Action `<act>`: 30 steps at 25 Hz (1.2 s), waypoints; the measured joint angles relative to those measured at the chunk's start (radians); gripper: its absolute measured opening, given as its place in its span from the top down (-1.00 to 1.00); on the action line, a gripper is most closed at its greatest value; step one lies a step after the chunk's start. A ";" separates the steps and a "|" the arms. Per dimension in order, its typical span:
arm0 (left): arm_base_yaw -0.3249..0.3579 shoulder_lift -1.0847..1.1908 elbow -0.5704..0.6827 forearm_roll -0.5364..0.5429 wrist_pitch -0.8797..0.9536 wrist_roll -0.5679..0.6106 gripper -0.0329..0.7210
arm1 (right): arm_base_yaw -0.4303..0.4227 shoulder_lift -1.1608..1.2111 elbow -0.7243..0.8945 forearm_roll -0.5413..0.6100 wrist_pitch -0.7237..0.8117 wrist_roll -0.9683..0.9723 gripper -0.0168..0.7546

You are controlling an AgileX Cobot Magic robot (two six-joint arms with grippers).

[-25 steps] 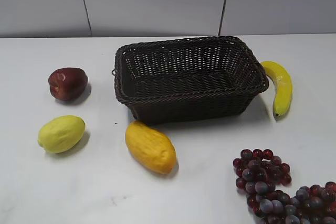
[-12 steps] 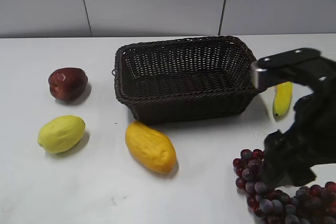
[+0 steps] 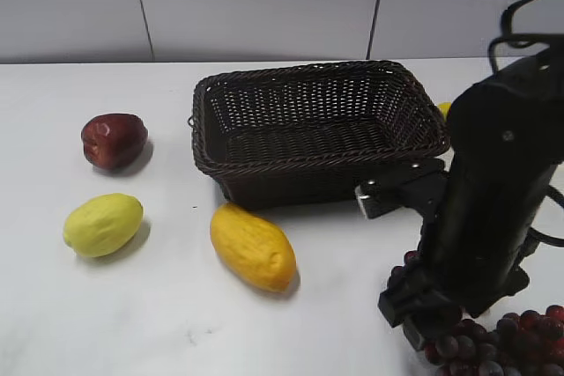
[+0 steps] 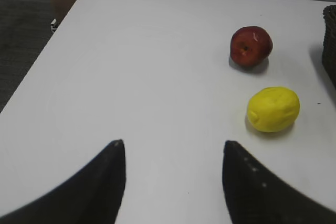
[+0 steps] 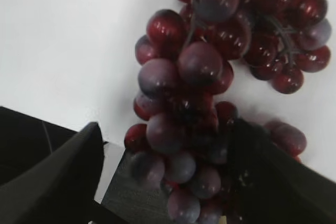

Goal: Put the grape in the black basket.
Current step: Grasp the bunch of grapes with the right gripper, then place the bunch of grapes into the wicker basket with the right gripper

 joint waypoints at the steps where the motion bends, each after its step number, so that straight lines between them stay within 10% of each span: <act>1: 0.000 0.000 0.000 0.000 0.000 0.000 -0.55 | 0.000 0.024 0.000 0.000 -0.004 0.001 -0.48; 4: 0.000 0.000 0.000 0.000 0.000 0.000 -0.55 | 0.001 0.067 -0.001 -0.007 -0.010 0.001 -0.29; 9: 0.000 0.000 0.000 0.000 0.000 0.000 -0.55 | 0.001 0.048 -0.002 -0.009 -0.006 0.003 0.66; 21: 0.000 0.000 0.000 0.000 0.000 0.000 -0.55 | 0.001 -0.347 -0.365 -0.151 0.209 0.004 0.72; 30: 0.000 0.000 0.000 0.000 0.000 0.000 -0.55 | 0.001 -0.247 -0.826 -0.355 0.072 0.004 0.73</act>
